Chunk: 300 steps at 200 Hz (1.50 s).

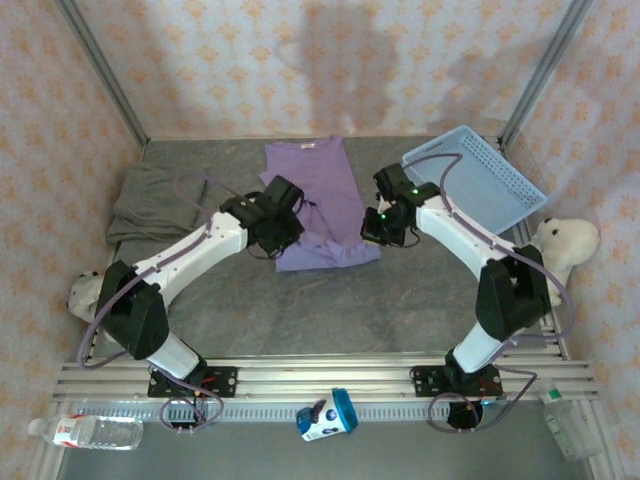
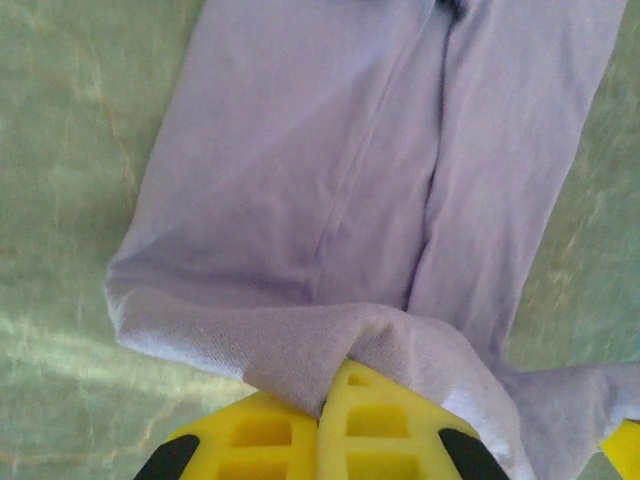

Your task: Fold and stack the mixed laundry pile

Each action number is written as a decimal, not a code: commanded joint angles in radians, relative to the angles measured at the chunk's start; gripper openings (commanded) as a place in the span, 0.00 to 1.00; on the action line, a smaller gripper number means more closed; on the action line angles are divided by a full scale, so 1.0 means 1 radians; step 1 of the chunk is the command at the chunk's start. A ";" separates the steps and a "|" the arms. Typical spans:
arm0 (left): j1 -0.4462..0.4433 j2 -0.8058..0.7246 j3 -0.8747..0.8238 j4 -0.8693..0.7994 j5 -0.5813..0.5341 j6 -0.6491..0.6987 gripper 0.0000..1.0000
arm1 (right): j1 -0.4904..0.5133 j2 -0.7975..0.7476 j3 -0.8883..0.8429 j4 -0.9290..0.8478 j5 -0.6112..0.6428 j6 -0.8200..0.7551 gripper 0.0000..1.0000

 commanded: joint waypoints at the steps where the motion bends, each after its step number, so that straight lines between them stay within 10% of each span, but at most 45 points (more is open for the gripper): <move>1: 0.068 0.095 0.111 -0.023 0.015 0.105 0.00 | -0.024 0.096 0.112 0.004 0.051 0.042 0.00; 63: 0.255 0.506 0.544 -0.100 0.115 0.242 0.01 | -0.096 0.565 0.682 0.041 -0.038 0.115 0.13; 82: 0.300 0.617 0.697 -0.160 0.118 0.256 0.64 | -0.133 0.746 0.985 -0.037 -0.048 0.140 0.50; 106: 0.319 0.710 0.876 -0.241 0.167 0.308 0.75 | -0.151 0.848 1.187 -0.153 -0.049 0.117 0.58; 165: 0.265 0.569 0.646 -0.158 0.241 0.357 0.67 | -0.118 0.546 0.622 -0.004 -0.044 0.066 0.52; 232: 0.181 0.535 0.360 -0.102 0.221 0.334 0.39 | -0.073 0.540 0.514 -0.032 -0.053 0.043 0.36; 300: 0.120 0.487 0.137 -0.056 0.163 0.294 0.35 | -0.069 0.449 0.199 0.013 -0.020 0.017 0.28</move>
